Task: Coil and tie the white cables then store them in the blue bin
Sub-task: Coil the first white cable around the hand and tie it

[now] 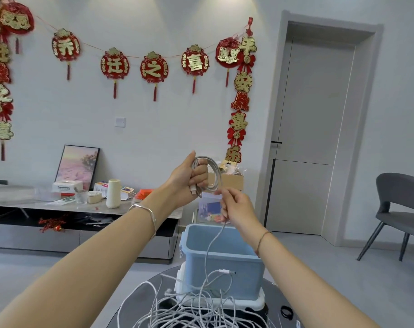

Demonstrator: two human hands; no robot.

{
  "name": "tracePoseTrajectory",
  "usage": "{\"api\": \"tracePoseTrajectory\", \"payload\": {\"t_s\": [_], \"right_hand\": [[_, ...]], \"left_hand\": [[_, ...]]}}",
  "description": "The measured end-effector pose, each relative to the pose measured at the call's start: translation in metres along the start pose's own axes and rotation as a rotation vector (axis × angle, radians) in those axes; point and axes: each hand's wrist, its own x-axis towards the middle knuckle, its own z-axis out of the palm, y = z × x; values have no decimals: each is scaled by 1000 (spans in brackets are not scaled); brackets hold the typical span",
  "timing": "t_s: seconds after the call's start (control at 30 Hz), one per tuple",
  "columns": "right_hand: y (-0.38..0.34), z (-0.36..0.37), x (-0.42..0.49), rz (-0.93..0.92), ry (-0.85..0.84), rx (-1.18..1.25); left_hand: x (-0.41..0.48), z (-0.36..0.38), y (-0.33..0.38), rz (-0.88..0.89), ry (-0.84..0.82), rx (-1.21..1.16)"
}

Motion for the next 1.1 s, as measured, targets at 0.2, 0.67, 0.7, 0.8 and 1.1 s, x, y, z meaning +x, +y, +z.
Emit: {"api": "tracePoseTrajectory", "payload": {"t_s": [0.2,0.67,0.7,0.8,1.1], "right_hand": [[8,17,-13,131,-259,-177],[5,18,-34,-174,-215,-539],[7,14,-31,-179,-160,-520],[14,4,-22,-193,-10,-450],[-3,-2,-12,-135,-46,46]], "left_hand": [[11,8,-3,192,164,-59],[0,-49,-39,316,195,1264],[-4,-48,-38,300,166,1340],[-16,-42,-36,166,73,1448],[-31,-26,-22,-333,-176,1138]]}}
